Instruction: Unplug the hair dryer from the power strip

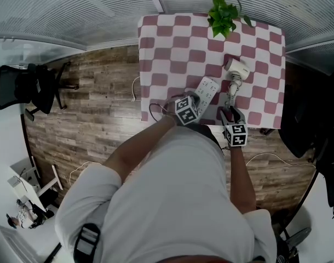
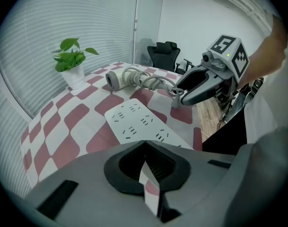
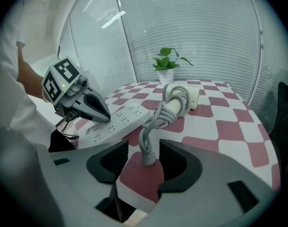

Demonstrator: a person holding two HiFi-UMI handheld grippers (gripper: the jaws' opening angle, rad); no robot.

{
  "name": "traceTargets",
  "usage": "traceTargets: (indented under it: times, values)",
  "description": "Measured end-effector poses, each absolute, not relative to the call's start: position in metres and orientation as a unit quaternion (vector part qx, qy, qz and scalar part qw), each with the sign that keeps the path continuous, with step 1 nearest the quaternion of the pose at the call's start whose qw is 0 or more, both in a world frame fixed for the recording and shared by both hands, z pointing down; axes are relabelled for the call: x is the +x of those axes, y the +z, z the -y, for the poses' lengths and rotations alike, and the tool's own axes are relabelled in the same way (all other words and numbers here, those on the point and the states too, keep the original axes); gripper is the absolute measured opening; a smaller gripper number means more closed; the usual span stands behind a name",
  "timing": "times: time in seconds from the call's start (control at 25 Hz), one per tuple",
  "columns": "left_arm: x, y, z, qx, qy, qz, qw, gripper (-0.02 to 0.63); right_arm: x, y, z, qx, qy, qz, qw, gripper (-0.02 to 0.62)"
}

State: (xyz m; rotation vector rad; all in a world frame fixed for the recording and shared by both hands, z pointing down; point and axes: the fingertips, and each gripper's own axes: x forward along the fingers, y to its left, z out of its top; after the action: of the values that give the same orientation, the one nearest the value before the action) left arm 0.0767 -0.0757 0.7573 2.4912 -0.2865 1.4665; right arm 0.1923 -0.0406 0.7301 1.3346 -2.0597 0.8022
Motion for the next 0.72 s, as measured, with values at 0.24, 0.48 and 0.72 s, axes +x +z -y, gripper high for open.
traceTargets:
  times: [0.24, 0.48, 0.72]
  values:
    - [0.075, 0.736, 0.085, 0.866, 0.467, 0.120, 0.128, 0.031, 0.199, 0.702, 0.048, 0.520, 0.297, 0.766, 0.235, 0.198]
    - [0.071, 0.704, 0.098, 0.889, 0.405, 0.161, 0.144, 0.030, 0.194, 0.654, 0.061, 0.534, 0.267, 0.777, 0.200, 0.196]
    - [0.067, 0.646, 0.108, 0.909, 0.319, 0.199, 0.180, 0.030, 0.176, 0.596, 0.074, 0.531, 0.248, 0.795, 0.157, 0.164]
